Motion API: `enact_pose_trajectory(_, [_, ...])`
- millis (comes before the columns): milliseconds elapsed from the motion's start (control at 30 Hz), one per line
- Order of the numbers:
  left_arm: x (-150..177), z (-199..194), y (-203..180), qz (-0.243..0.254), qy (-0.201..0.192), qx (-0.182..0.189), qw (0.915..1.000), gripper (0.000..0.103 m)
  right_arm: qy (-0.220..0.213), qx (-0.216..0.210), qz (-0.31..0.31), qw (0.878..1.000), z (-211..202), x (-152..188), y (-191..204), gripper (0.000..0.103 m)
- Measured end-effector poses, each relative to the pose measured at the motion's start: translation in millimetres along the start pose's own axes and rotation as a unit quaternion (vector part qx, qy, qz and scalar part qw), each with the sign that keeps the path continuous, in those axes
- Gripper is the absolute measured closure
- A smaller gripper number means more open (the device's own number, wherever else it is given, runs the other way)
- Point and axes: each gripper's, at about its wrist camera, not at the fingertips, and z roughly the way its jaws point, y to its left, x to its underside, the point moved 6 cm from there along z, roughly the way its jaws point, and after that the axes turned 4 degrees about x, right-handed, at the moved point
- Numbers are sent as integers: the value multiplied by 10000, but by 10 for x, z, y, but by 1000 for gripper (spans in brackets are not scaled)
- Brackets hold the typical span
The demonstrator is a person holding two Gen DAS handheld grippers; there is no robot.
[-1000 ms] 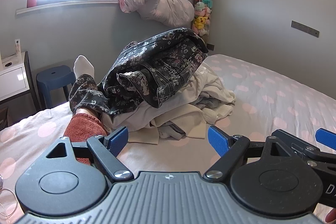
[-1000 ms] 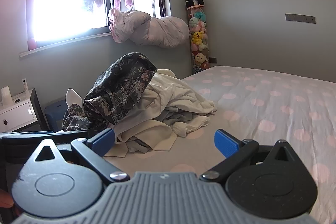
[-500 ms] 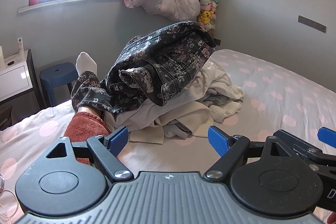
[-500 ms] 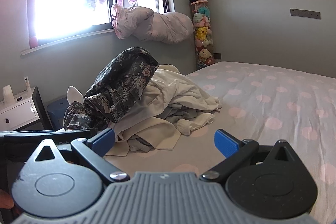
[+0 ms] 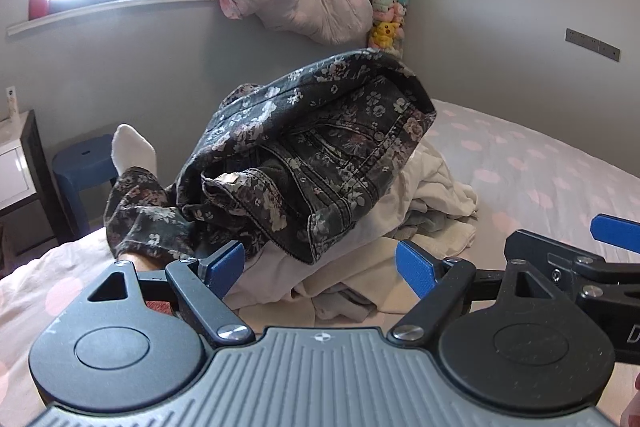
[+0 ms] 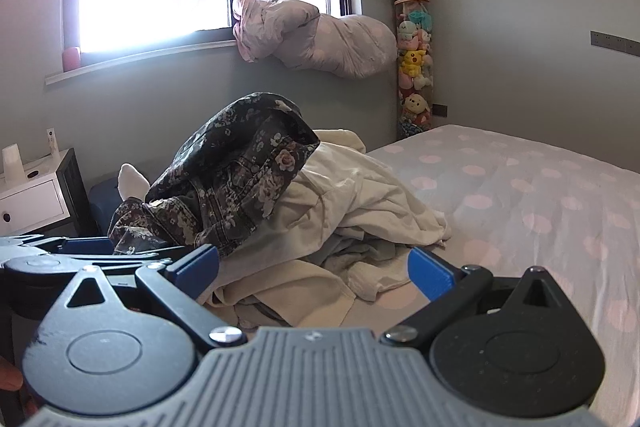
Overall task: Fold clothes
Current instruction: 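Grasp the jeans waistband with the right gripper while the left gripper grasps the jeans, then lift the floral jeans off the pile with both grippers and carry them over the bed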
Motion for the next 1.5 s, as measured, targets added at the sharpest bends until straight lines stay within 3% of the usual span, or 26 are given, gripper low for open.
enact_pose_trajectory(200, [-130, 385, 317, -106, 133, -86, 9998, 20, 292, -109, 88, 9995, 510, -76, 51, 2])
enact_pose_trajectory(433, [-367, 747, 825, -608, 196, -143, 9979, 20, 566, -391, 724, 9950, 1143, -274, 95, 2])
enact_pose_trajectory(567, [-444, 906, 1012, -671, 374, -195, 9969, 29, 631, -712, 997, 9905, 1444, -382, 270, 10])
enact_pose_trajectory(633, [-451, 964, 1039, -768, 492, -61, 9958, 39, 722, -861, 1088, 9877, 1573, -401, 359, 29])
enact_pose_trajectory(667, [-450, 976, 1033, -784, 534, -19, 9955, 50, 761, -946, 1139, 9860, 1609, -401, 383, 34])
enact_pose_trajectory(733, [-448, 1000, 1019, -816, 618, 66, 9947, 57, 831, -1112, 1238, 9826, 1676, -402, 430, 71])
enact_pose_trajectory(767, [-458, 986, 991, -732, 616, 66, 9954, 60, 811, -1150, 1256, 9820, 1663, -415, 436, 82])
enact_pose_trajectory(833, [-480, 923, 934, -645, 594, 108, 9961, 63, 584, -1088, 1230, 9847, 1559, -479, 408, 95])
enact_pose_trajectory(1067, [-592, 534, 784, -369, 449, 183, 9981, 63, -234, -368, 784, 9960, 892, -841, 20, 97])
enact_pose_trajectory(1200, [-626, 245, 639, -90, 332, 196, 9992, 56, -501, 111, 827, 9953, 424, -901, -367, 97])
enact_pose_trajectory(1500, [-453, -200, 317, 629, 445, 459, 9960, 50, -883, 1348, 1093, 9809, -779, -345, -1302, 96])
